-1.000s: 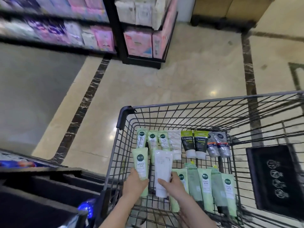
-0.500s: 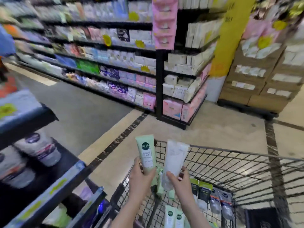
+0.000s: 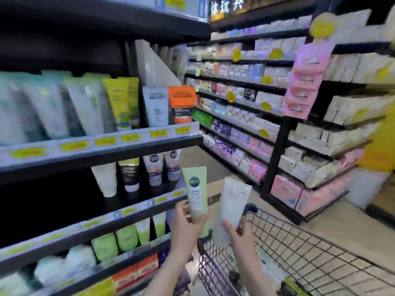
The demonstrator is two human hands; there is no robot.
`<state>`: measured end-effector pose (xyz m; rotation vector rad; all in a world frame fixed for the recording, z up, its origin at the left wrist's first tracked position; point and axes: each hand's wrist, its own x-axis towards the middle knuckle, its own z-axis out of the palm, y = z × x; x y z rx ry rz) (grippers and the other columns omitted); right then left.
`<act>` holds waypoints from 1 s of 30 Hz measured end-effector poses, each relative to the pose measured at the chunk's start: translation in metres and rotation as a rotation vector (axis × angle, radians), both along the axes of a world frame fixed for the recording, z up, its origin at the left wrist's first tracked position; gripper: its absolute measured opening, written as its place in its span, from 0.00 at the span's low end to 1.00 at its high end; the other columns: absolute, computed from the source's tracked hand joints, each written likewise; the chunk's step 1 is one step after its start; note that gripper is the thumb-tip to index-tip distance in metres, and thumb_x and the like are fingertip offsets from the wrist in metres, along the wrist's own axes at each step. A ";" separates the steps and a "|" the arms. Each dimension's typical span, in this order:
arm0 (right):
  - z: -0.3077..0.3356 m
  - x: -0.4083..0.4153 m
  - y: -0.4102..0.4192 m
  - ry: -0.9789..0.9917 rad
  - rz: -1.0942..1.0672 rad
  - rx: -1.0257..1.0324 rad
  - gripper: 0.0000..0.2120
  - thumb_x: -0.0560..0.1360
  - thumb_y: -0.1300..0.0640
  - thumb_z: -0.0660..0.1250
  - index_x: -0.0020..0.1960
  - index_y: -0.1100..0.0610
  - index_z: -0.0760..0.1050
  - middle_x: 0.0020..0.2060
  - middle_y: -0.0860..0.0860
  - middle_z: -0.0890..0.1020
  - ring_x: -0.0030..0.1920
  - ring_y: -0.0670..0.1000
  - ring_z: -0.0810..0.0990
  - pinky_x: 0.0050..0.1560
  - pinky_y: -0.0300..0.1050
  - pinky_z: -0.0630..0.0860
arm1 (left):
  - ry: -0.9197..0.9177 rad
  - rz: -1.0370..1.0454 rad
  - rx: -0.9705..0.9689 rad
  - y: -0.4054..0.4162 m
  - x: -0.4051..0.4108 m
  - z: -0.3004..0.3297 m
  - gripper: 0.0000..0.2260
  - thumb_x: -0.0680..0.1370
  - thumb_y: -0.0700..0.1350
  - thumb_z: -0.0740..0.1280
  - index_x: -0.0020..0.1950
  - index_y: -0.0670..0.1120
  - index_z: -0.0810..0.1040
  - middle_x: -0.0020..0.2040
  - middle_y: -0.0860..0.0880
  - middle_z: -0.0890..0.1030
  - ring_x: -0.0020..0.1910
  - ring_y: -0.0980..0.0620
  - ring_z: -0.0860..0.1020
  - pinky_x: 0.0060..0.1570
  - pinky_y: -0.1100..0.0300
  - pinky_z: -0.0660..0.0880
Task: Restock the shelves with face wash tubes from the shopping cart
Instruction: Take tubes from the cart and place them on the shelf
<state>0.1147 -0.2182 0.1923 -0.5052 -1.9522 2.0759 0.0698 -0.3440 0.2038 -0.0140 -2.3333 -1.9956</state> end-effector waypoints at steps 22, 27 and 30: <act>0.002 -0.057 -0.259 -0.087 0.405 0.158 0.18 0.73 0.49 0.69 0.59 0.57 0.73 0.54 0.54 0.79 0.51 0.51 0.78 0.44 0.40 0.74 | -0.024 0.480 -0.069 -0.287 -0.008 -0.003 0.24 0.73 0.49 0.71 0.65 0.45 0.68 0.52 0.47 0.79 0.46 0.49 0.79 0.43 0.57 0.75; 0.005 -0.070 -0.281 -0.069 0.408 0.148 0.20 0.73 0.48 0.69 0.62 0.54 0.70 0.55 0.50 0.77 0.54 0.50 0.77 0.51 0.44 0.74 | 0.005 0.496 -0.084 -0.313 -0.019 -0.003 0.24 0.73 0.49 0.72 0.65 0.45 0.68 0.52 0.47 0.79 0.46 0.49 0.79 0.40 0.61 0.73; 0.014 -0.078 -0.289 -0.021 0.403 0.177 0.16 0.74 0.50 0.68 0.59 0.54 0.71 0.49 0.49 0.79 0.49 0.47 0.78 0.43 0.39 0.74 | 0.017 0.522 -0.104 -0.320 -0.028 0.000 0.25 0.72 0.49 0.72 0.65 0.44 0.69 0.51 0.47 0.78 0.44 0.50 0.77 0.39 0.63 0.70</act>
